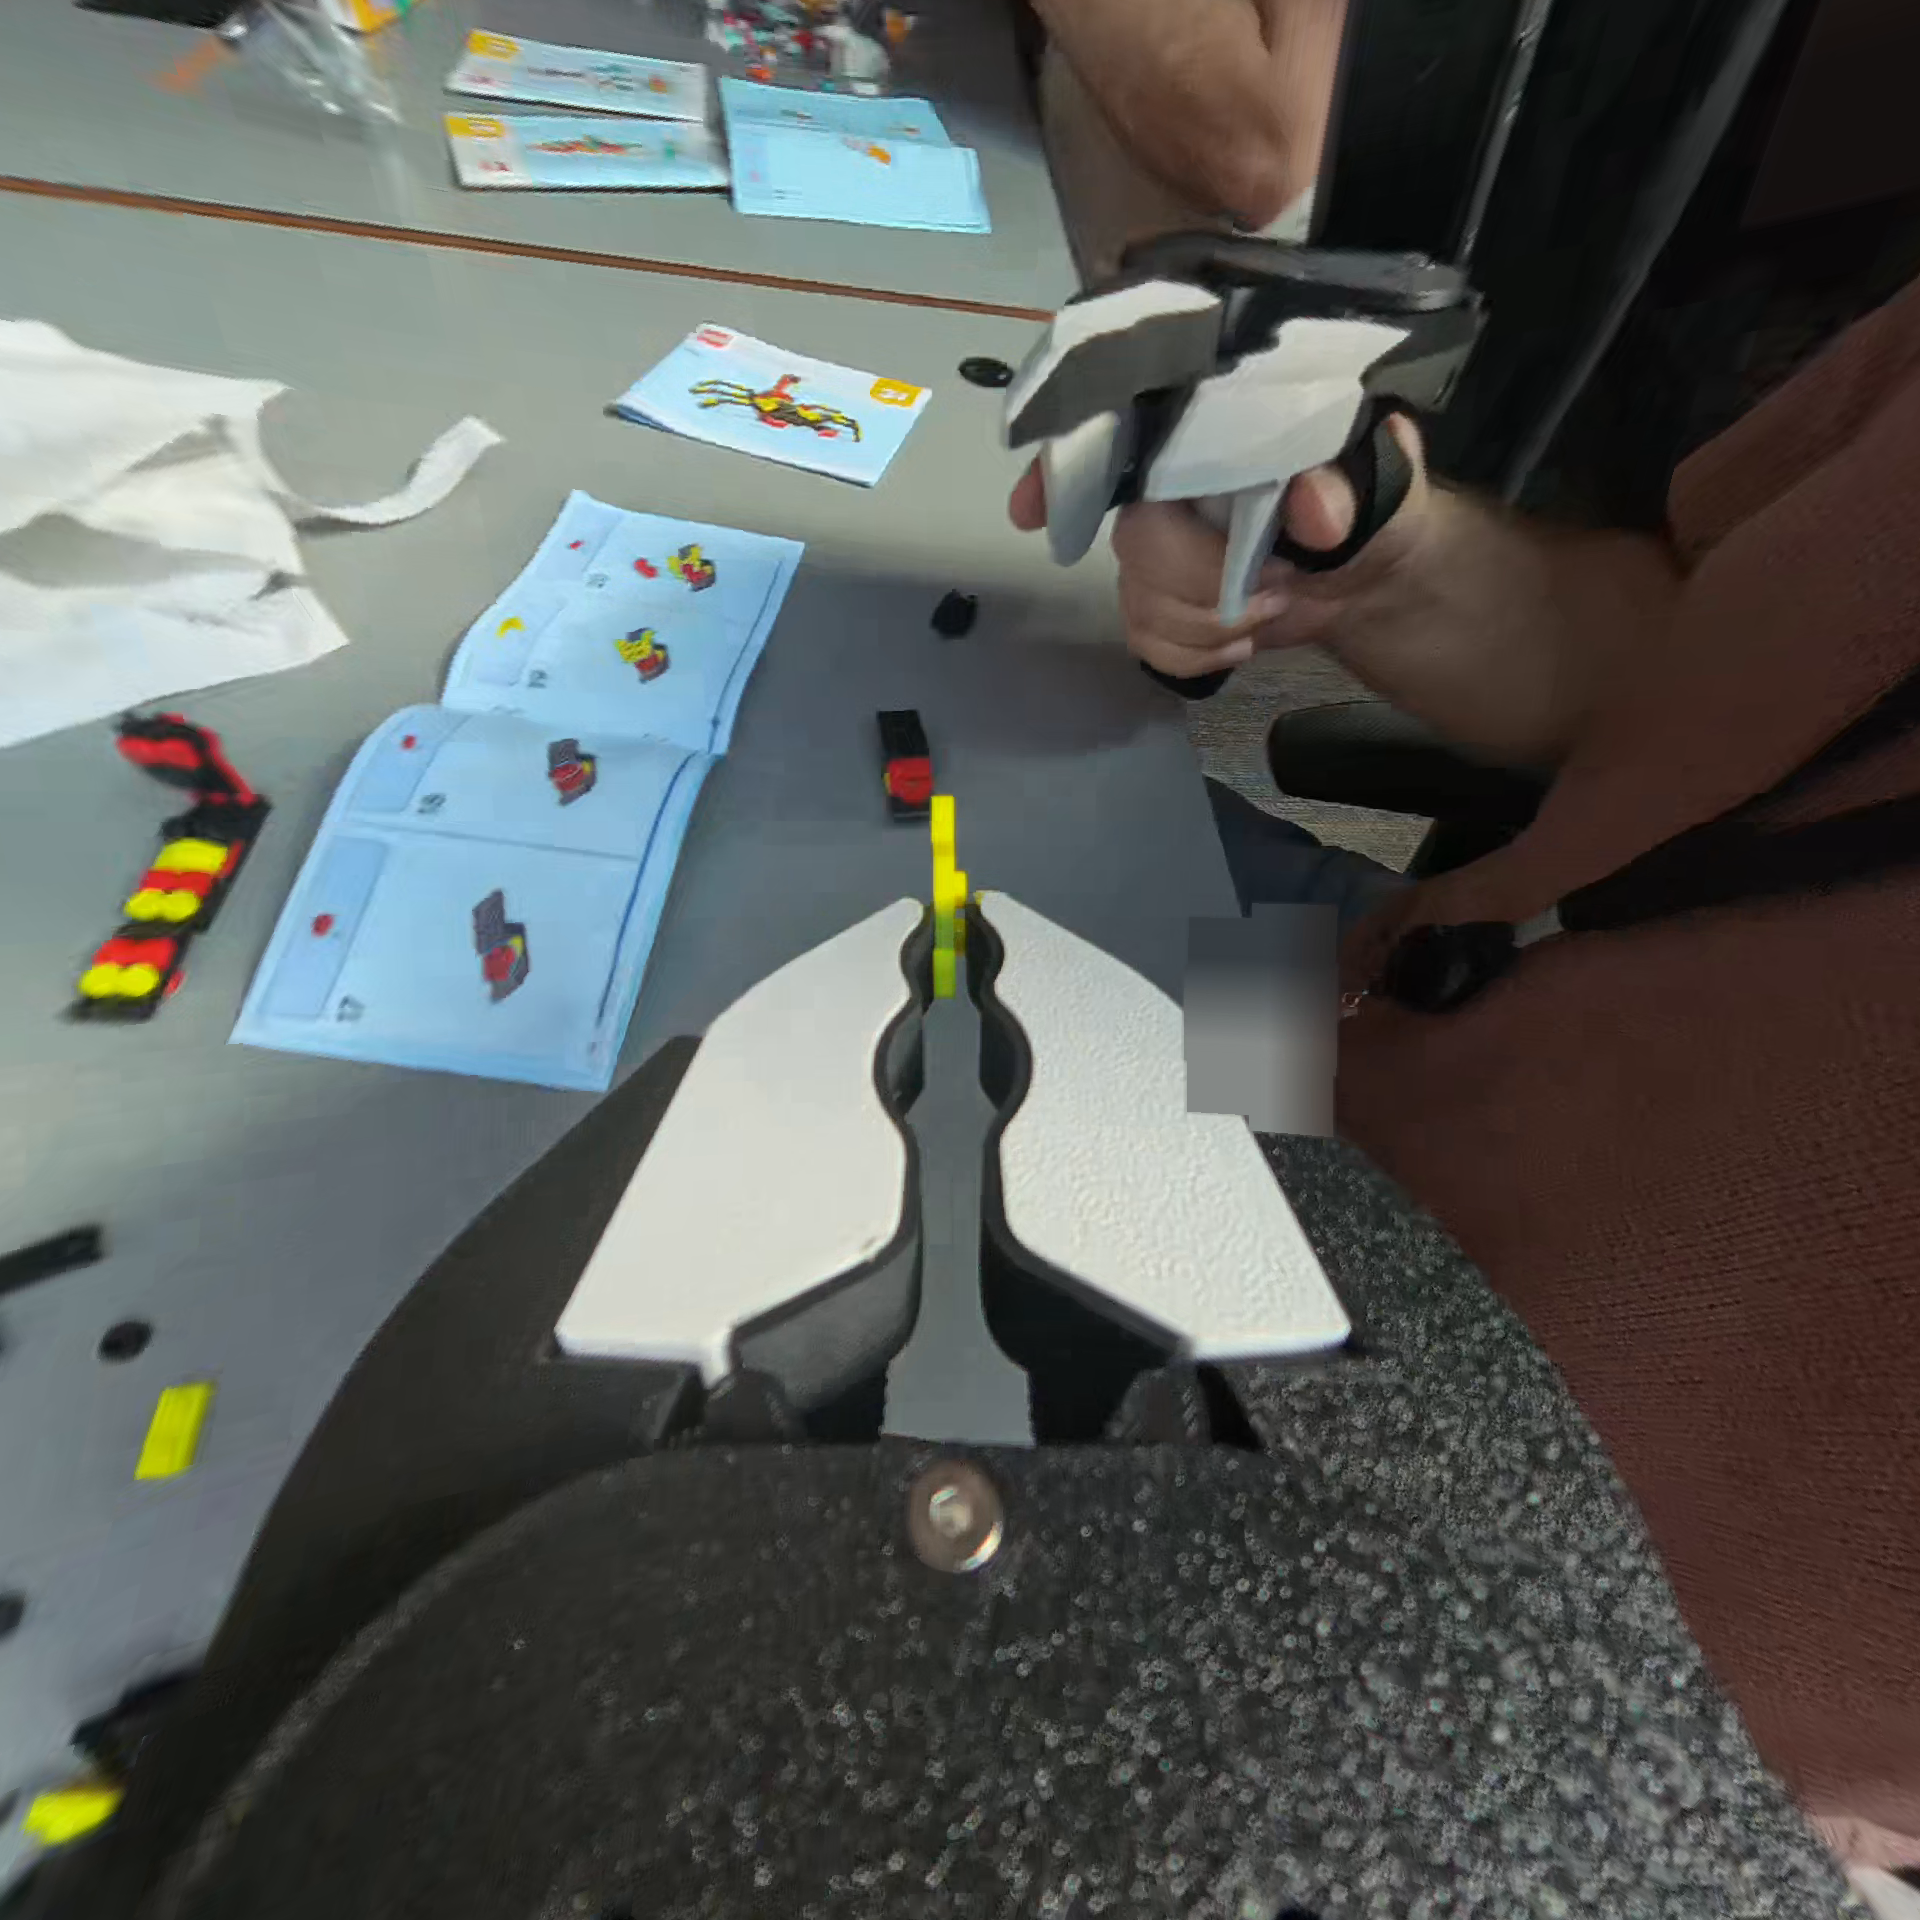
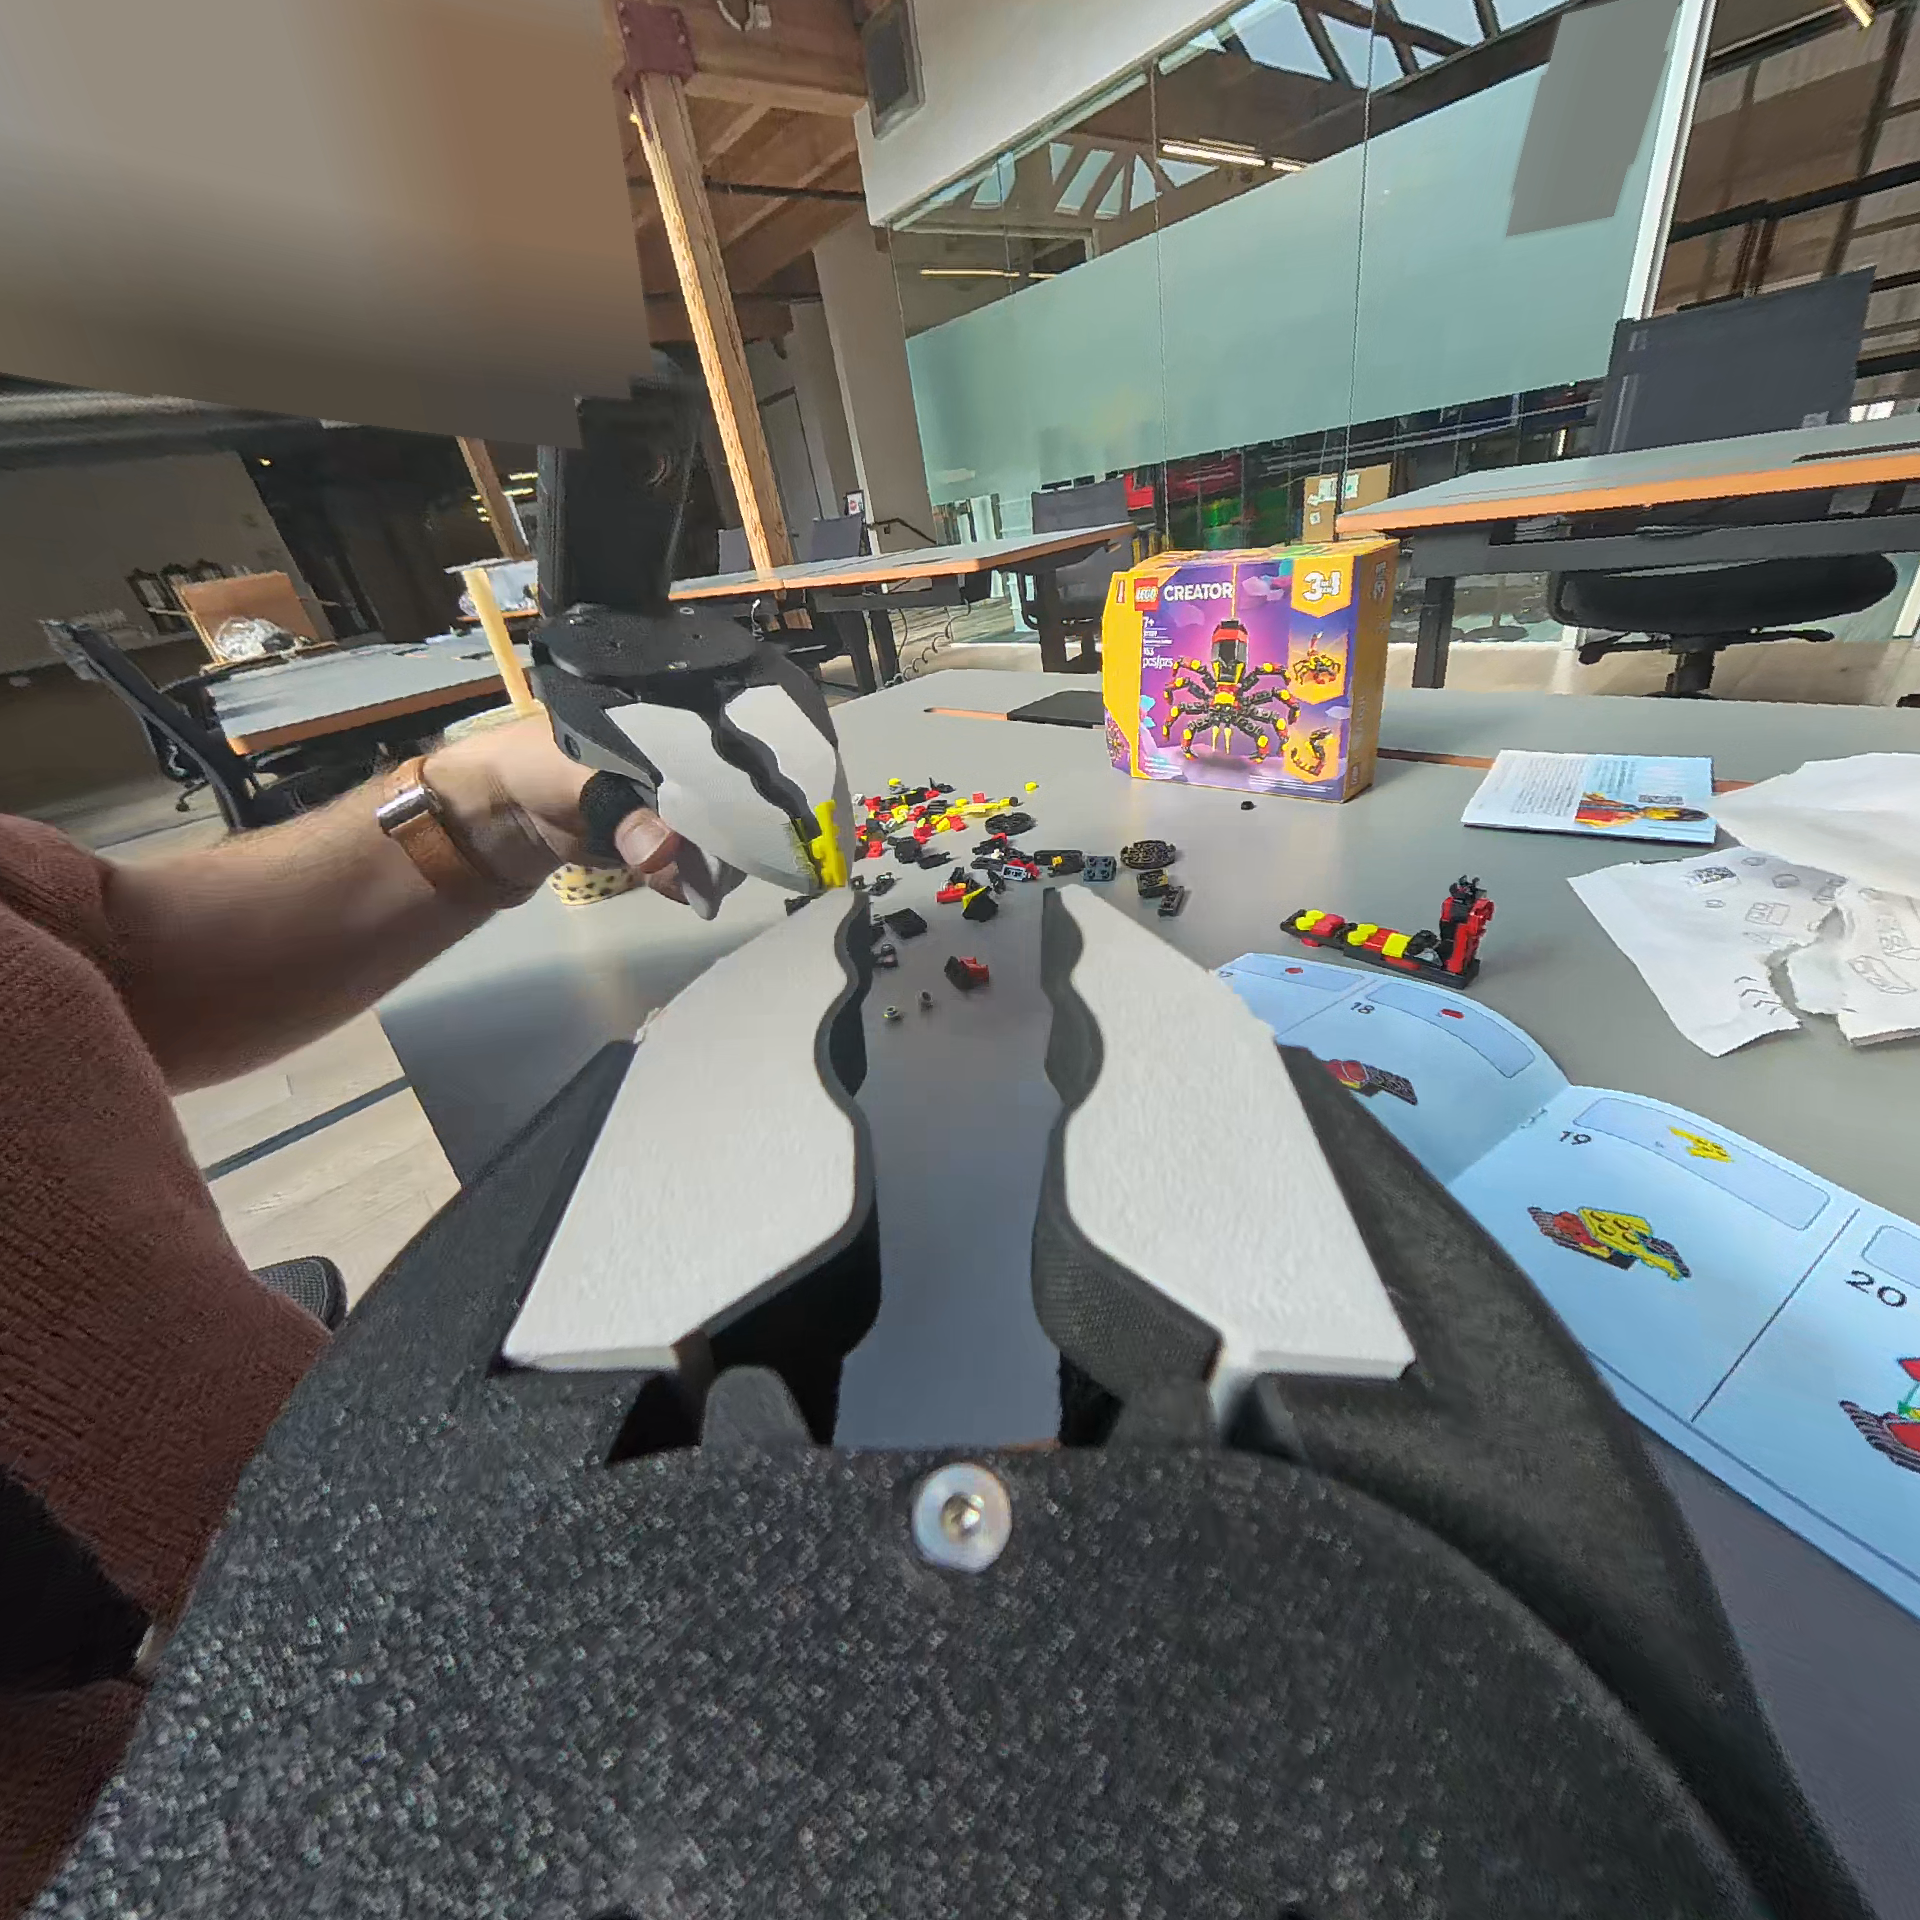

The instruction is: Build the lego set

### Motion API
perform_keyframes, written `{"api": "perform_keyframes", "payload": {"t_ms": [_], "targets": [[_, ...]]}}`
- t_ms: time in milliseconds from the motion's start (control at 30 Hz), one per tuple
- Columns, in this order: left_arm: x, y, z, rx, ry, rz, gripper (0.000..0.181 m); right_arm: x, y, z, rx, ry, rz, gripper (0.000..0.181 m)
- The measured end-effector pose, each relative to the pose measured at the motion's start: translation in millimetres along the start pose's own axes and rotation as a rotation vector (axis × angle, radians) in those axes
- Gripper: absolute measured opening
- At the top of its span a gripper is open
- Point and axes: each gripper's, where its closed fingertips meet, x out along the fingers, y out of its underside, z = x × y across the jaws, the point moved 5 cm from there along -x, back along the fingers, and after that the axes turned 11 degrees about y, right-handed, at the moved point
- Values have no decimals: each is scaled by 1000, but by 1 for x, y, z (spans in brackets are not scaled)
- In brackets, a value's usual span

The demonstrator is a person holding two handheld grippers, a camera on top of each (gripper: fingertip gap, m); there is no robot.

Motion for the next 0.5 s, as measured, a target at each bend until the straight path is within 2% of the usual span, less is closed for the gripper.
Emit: {"api": "perform_keyframes", "payload": {"t_ms": [100,133,200,267,433,500], "targets": [[56,-30,-1,86,312,99,5,-5,-2,-2,-48,48,29,33],[71,-36,2,98,386,138,5,-8,-4,-3,-45,55,38,32],[98,-46,9,123,496,198,5,-15,-5,-5,-49,54,65,20],[117,-55,9,144,602,214,5,-23,-3,-14,-63,129,93,13],[145,-63,5,200,714,200,5,-43,8,-26,4,209,131,24],[155,-61,7,213,708,234,5,-48,13,-26,24,201,138,22]]}}
